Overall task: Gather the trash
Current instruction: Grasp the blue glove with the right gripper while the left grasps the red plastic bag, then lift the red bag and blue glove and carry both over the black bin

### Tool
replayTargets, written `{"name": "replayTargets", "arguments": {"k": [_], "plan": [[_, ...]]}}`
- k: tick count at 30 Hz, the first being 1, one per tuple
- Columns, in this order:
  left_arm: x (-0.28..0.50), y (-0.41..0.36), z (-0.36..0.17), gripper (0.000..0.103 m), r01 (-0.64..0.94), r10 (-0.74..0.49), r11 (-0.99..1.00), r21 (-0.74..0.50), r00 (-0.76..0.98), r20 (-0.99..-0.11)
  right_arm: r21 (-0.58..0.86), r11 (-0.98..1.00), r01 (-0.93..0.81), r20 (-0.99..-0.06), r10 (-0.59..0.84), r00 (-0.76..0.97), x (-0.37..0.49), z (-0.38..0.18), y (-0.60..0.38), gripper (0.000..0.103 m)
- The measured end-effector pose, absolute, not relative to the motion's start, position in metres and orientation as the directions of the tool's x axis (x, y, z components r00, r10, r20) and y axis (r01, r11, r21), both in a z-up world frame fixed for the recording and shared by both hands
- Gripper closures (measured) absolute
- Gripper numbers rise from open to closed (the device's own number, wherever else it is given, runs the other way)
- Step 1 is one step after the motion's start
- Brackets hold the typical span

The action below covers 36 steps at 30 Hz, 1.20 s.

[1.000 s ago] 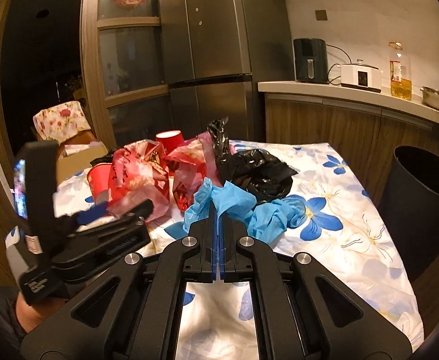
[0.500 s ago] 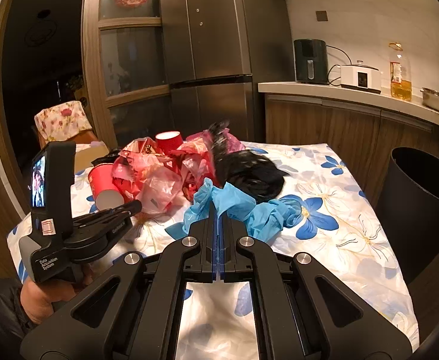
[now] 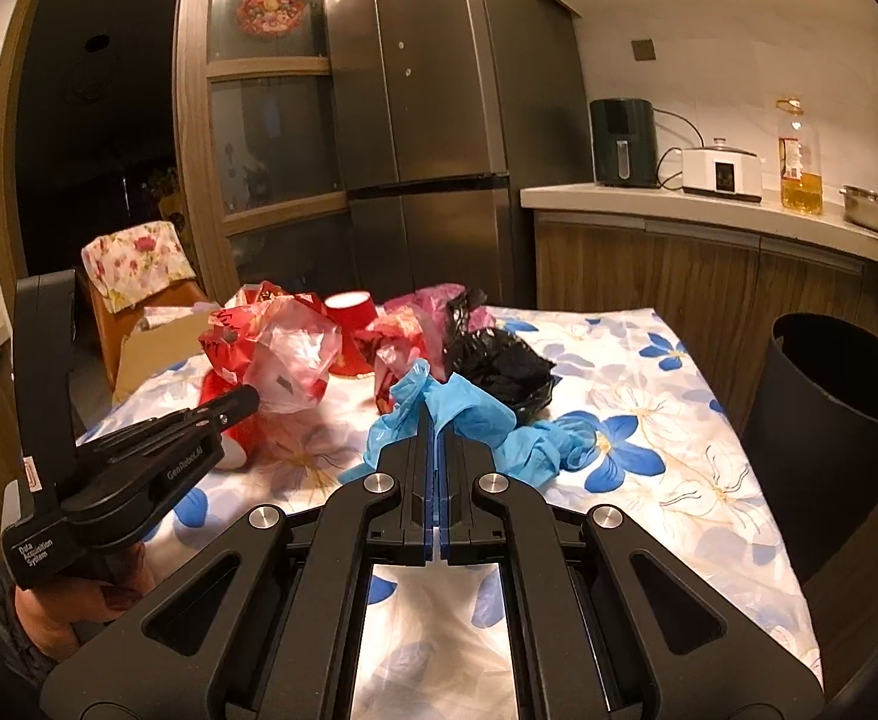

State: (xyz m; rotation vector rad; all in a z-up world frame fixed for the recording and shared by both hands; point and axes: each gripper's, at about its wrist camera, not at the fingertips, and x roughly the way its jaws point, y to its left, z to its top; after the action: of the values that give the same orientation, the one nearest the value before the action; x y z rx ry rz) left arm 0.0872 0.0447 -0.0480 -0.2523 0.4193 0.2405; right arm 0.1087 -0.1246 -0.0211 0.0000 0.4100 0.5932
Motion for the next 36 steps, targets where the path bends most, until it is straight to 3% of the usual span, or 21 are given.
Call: {"name": "replayTargets", "arguments": {"k": [14,36], "plan": [[0.076,0.022,-0.026,0.103,-0.221,0.143,0.961,-0.168,0.913,-0.381,0.144,0.864,-0.482,-0.294,0.502,0.813,0.100,0.013,-0.172,0.102],[0.139,-0.074,0.002,0.103,-0.016,-0.016,0.996,-0.092,0.939,-0.342,0.146,0.943,-0.300,-0.295,0.331,0.896,0.136,0.014,-0.255,0.102]]}}
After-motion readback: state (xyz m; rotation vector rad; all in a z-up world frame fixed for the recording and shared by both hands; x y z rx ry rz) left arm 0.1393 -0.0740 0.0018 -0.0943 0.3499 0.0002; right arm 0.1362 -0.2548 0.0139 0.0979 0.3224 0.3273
